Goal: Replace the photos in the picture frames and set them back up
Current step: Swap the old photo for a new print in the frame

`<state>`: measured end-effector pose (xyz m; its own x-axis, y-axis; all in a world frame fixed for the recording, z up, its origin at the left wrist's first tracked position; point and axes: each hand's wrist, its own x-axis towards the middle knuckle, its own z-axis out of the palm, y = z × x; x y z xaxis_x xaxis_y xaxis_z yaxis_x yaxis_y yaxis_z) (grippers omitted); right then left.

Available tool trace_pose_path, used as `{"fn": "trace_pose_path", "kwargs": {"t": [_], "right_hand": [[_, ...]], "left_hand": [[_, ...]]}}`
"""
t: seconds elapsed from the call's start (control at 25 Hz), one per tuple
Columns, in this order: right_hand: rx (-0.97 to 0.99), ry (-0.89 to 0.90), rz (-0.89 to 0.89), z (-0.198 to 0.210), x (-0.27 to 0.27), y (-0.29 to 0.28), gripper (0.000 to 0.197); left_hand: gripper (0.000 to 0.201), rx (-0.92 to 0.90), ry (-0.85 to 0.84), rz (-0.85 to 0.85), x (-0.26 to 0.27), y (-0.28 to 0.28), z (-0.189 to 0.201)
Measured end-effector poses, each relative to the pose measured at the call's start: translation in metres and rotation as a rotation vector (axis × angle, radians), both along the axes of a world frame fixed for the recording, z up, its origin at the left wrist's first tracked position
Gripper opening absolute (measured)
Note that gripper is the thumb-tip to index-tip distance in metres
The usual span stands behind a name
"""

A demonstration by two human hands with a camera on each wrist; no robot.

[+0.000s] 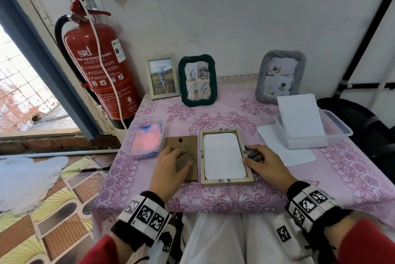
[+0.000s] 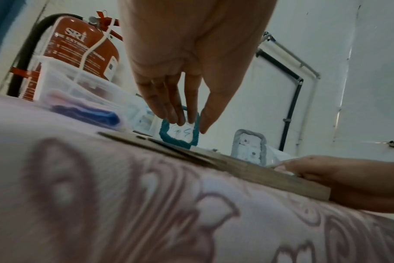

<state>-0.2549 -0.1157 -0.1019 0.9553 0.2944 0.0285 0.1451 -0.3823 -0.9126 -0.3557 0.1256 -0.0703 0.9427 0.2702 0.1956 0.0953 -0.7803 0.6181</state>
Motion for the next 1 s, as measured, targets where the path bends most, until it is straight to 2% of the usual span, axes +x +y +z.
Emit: {"fn": "trace_pose_path", "kwargs": {"t": [0.12, 0.32, 0.44, 0.6, 0.8, 1.0], "right_hand": [[0.004, -0.008, -0.015, -0.004, 0.002, 0.001, 0.031], [0.027, -0.036, -0.042, -0.009, 0.003, 0.001, 0.03], [0.038, -0.037, -0.044, -0.011, 0.002, 0.001, 0.028], [0.04, -0.06, -0.039, -0.013, 0.001, 0.002, 0.028], [0.031, -0.065, -0.035, -0.012, 0.0, 0.002, 0.028], [0.033, -0.07, -0.038, -0.011, -0.001, 0.001, 0.028]], "left_hand": [[0.033, 0.059, 0.047, -0.063, 0.034, -0.011, 0.01], [0.051, 0.277, 0.326, -0.127, 0.084, -0.017, 0.016], [0.067, 0.343, 0.426, -0.127, 0.092, -0.02, 0.007], [0.083, 0.385, 0.465, -0.112, 0.096, -0.022, -0.005], [0.088, 0.244, 0.47, -0.053, 0.099, -0.026, -0.005], [0.071, 0.064, 0.328, -0.061, 0.098, -0.022, 0.005]]}}
